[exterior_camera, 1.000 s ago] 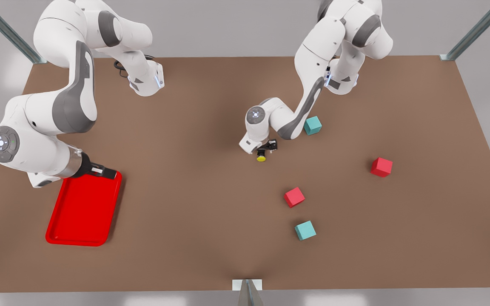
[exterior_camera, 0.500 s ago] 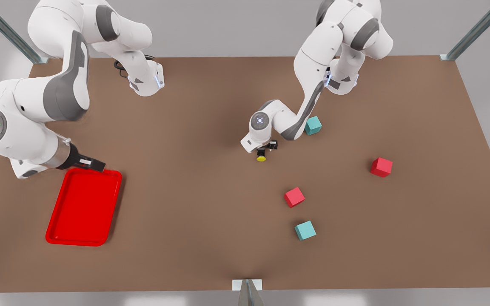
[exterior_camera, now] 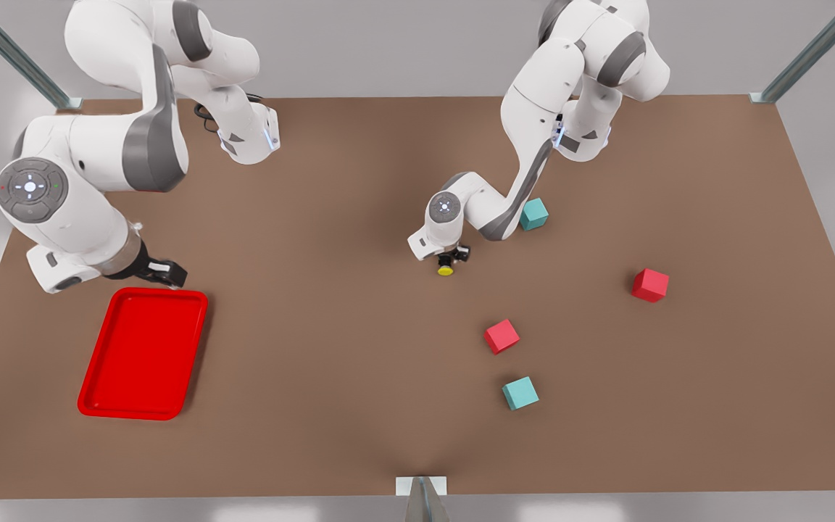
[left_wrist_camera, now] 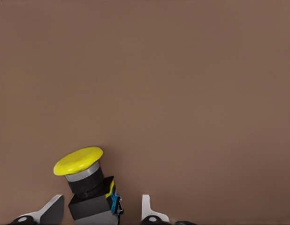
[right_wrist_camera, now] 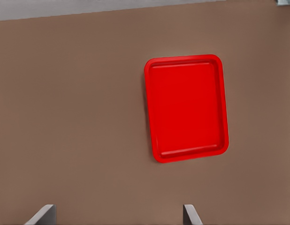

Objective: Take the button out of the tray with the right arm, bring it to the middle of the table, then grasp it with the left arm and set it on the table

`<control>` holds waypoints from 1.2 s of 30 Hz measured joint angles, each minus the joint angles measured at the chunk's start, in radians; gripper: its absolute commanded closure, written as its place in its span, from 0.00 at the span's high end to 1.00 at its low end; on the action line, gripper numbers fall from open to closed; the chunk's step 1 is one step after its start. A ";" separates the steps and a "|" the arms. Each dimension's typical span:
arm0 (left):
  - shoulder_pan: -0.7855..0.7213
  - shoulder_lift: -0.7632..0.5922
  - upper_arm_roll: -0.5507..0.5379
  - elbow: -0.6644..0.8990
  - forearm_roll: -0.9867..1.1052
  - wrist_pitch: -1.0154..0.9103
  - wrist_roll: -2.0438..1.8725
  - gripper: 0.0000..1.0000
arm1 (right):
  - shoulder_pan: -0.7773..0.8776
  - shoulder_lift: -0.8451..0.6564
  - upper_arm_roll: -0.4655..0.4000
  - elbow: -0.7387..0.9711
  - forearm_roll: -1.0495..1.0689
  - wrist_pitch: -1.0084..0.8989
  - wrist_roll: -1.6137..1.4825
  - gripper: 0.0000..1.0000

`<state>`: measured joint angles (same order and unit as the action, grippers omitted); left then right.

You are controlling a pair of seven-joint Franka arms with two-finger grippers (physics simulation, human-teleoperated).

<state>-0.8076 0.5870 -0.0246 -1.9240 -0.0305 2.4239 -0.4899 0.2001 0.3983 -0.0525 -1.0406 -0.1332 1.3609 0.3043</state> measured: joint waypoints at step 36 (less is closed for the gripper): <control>0.034 0.041 -0.002 0.050 0.001 -0.080 0.111 0.51 | -0.057 0.003 0.001 -0.130 0.006 0.055 -0.071 1.00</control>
<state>-0.7732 0.6279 -0.0261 -1.8737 -0.0295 2.3440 -0.3791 0.1426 0.4017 -0.0519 -1.1707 -0.1274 1.4157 0.2328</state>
